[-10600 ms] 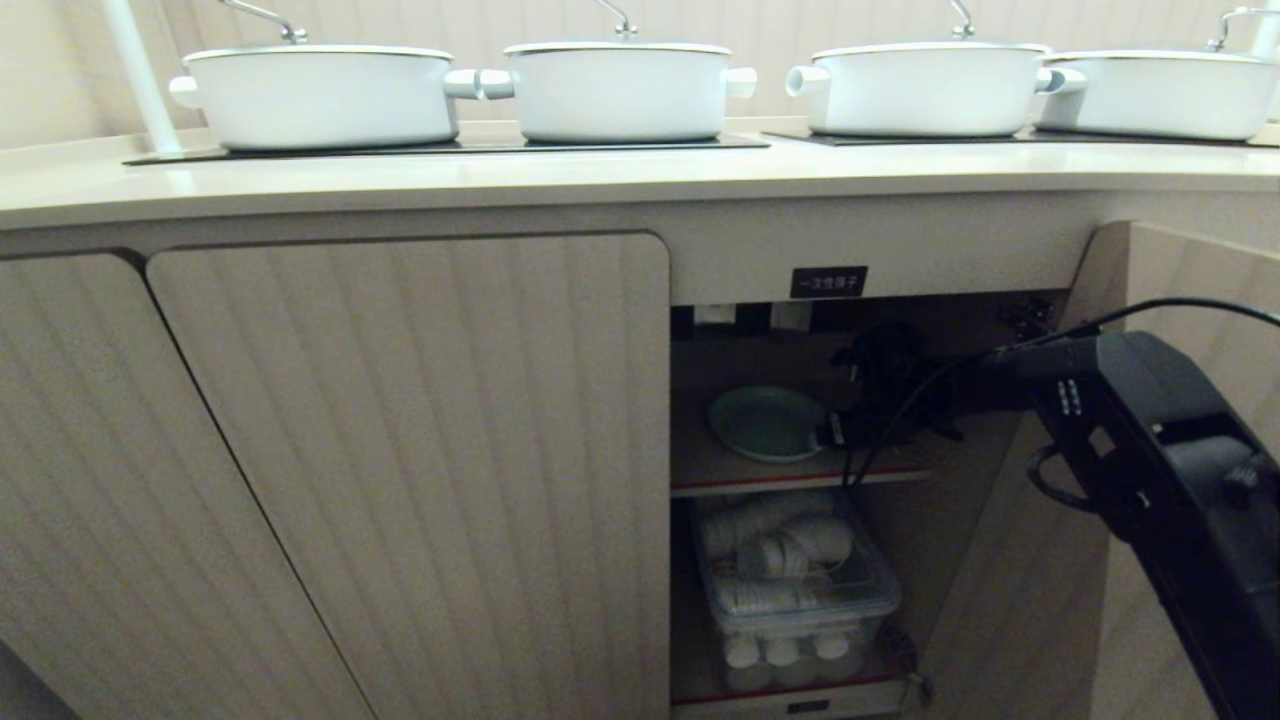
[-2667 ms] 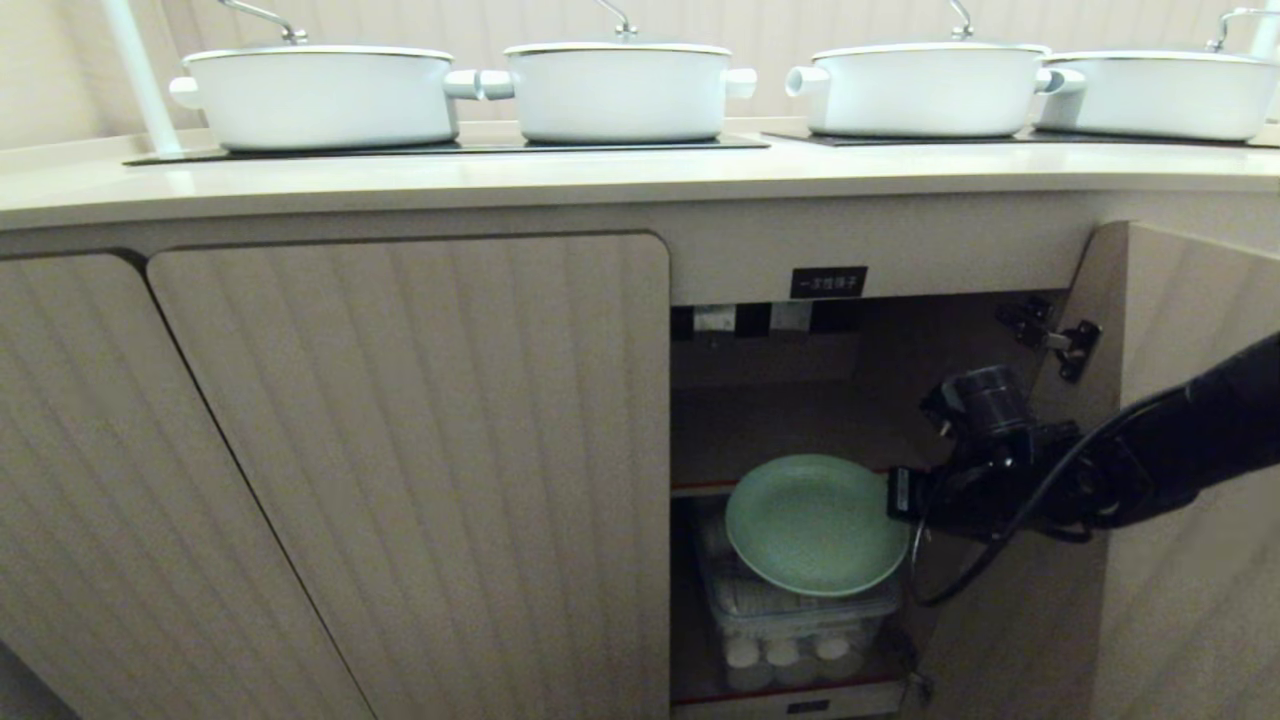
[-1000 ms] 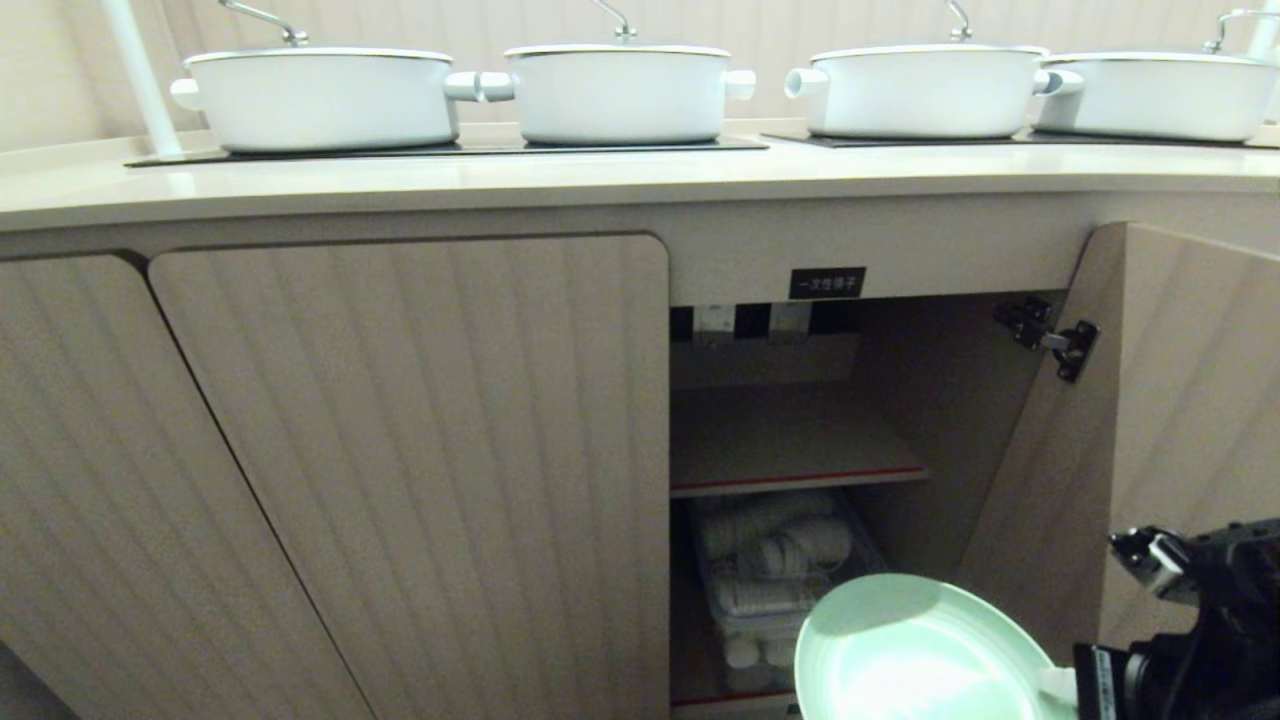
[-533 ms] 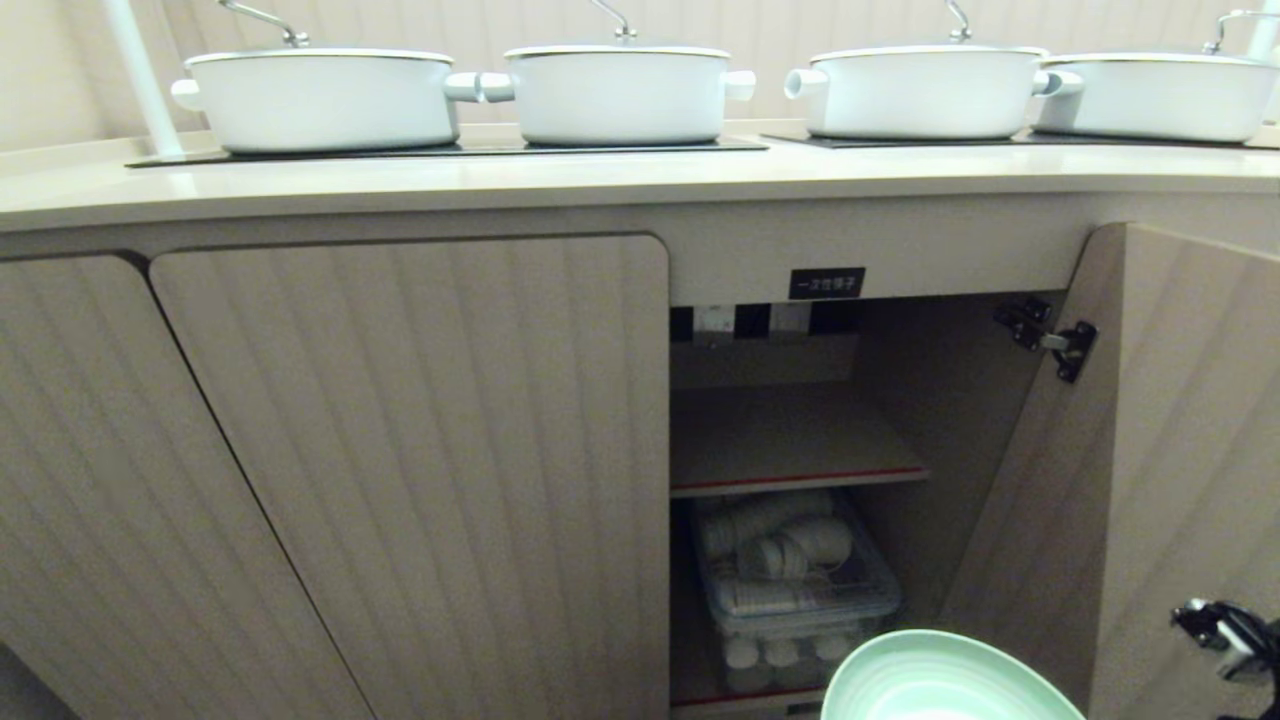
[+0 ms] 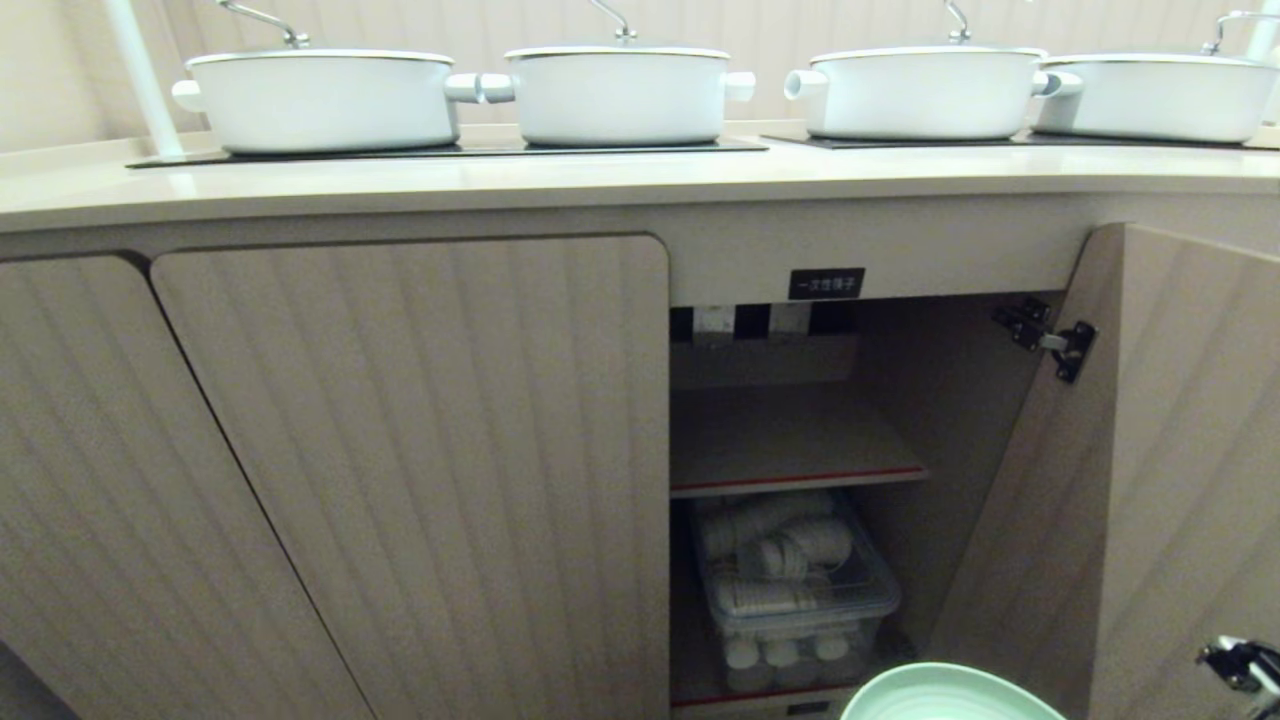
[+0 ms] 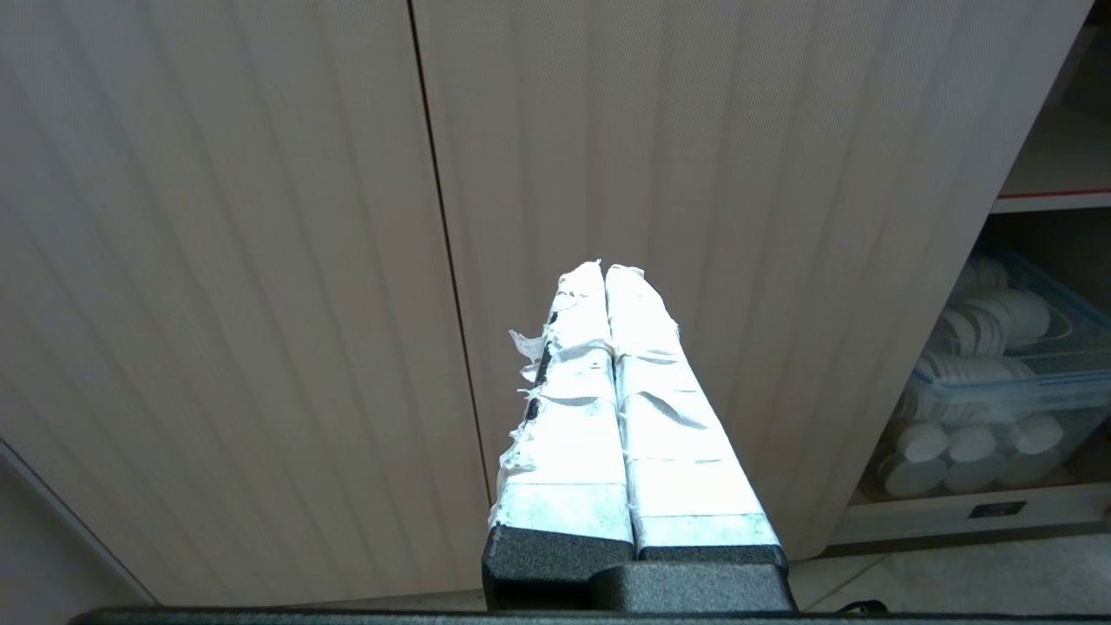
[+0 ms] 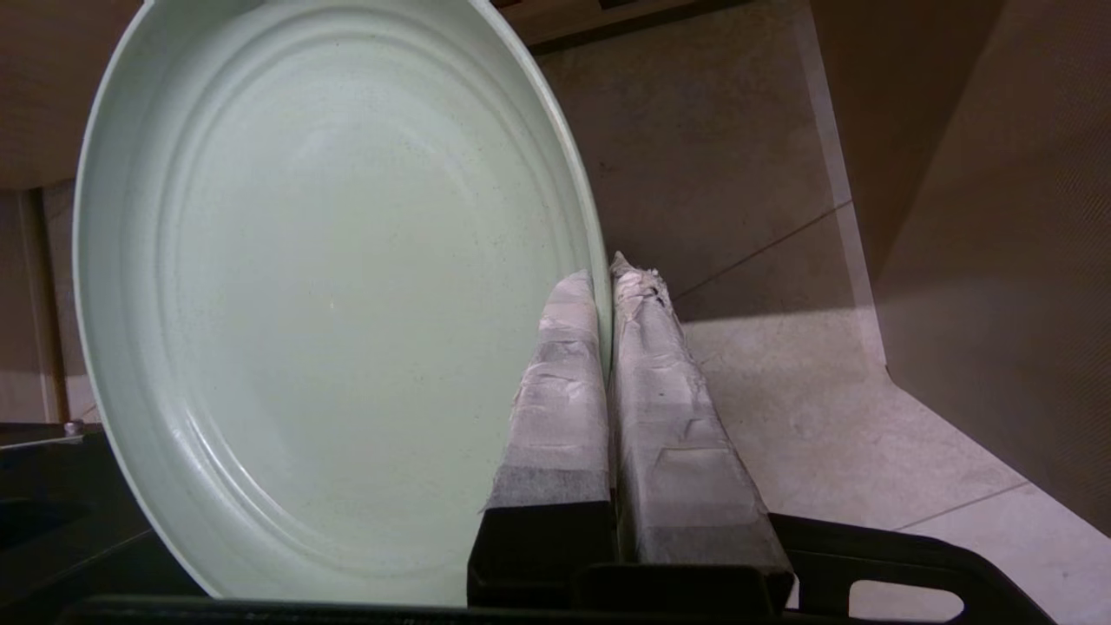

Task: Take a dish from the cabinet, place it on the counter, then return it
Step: Place it on the table

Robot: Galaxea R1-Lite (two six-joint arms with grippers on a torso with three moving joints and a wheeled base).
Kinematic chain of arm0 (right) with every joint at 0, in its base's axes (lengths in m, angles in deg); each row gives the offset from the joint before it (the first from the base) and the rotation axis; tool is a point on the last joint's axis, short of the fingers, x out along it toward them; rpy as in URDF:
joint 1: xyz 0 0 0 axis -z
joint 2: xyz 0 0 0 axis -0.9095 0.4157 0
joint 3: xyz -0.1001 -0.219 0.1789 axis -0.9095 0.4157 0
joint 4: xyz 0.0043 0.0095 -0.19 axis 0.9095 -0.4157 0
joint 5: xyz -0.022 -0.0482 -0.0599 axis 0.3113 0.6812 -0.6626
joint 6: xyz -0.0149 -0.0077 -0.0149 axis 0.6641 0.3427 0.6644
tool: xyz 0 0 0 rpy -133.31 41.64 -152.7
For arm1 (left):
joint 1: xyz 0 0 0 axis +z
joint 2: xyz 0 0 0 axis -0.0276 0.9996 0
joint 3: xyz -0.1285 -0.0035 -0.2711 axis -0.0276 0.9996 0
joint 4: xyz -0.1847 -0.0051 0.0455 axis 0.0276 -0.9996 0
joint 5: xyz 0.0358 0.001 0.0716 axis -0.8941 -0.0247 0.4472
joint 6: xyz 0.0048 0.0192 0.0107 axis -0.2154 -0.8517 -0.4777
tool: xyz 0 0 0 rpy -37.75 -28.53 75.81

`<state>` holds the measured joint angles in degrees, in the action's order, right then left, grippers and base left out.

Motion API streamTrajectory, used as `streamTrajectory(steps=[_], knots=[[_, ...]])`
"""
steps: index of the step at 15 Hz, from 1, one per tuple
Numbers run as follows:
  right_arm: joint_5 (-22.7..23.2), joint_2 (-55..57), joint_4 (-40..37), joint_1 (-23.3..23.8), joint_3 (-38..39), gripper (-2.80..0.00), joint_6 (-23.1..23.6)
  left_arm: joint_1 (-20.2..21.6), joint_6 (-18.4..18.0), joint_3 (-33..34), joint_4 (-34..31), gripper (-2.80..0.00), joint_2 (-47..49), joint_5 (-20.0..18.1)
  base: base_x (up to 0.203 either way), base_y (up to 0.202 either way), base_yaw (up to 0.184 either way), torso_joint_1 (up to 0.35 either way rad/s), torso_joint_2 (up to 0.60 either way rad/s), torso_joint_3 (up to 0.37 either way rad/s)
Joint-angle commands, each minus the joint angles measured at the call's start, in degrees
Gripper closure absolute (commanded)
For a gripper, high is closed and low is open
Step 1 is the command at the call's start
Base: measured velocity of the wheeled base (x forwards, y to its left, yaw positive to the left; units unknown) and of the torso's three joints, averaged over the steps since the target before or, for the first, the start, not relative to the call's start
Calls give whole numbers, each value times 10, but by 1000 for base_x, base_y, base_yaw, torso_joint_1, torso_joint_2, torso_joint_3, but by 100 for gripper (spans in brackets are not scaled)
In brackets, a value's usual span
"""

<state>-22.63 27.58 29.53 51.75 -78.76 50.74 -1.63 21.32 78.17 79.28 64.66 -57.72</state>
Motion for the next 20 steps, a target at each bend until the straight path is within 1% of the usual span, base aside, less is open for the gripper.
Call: streamTrajectory(steps=[1,7,17,20], knots=[[1,1,1,0,2,0,-1,0,0,0,0,0,0,0,0,0,0,0,0,0],[-1,9,7,1,13,0,3,0,0,0,0,0,0,0,0,0,0,0,0,0],[0,20,13,1,3,0,4,0,0,0,0,0,0,0,0,0,0,0,0,0],[1,26,30,1,9,0,3,0,0,0,0,0,0,0,0,0,0,0,0,0]])
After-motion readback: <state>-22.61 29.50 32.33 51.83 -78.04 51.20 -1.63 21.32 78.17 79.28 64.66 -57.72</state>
